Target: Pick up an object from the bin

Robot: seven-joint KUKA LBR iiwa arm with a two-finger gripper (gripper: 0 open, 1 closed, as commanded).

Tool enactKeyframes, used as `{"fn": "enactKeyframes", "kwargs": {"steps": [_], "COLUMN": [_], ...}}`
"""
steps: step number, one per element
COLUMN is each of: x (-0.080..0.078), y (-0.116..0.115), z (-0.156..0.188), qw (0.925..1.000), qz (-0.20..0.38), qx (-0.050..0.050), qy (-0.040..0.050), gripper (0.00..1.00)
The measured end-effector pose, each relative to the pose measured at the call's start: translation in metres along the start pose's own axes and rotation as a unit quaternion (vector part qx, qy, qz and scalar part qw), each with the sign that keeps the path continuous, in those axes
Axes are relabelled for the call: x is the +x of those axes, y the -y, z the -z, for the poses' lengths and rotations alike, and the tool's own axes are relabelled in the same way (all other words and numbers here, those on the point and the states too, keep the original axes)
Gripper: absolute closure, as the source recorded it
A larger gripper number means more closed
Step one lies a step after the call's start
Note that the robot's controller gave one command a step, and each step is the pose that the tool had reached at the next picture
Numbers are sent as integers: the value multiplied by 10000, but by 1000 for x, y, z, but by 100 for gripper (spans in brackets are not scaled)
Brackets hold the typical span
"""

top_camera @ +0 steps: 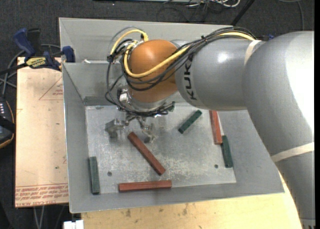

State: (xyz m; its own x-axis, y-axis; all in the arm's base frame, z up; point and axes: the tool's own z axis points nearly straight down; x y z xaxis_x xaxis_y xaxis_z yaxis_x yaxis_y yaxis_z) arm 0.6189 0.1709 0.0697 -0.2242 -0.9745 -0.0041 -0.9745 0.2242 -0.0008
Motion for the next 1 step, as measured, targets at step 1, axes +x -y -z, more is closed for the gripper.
{"fn": "enactKeyframes", "kwargs": {"steps": [1], "x": [52], "y": [-2], "z": [1], "qw": [10000], "qz": [-75], "qx": [-6], "qy": [-17], "gripper": [0]}}
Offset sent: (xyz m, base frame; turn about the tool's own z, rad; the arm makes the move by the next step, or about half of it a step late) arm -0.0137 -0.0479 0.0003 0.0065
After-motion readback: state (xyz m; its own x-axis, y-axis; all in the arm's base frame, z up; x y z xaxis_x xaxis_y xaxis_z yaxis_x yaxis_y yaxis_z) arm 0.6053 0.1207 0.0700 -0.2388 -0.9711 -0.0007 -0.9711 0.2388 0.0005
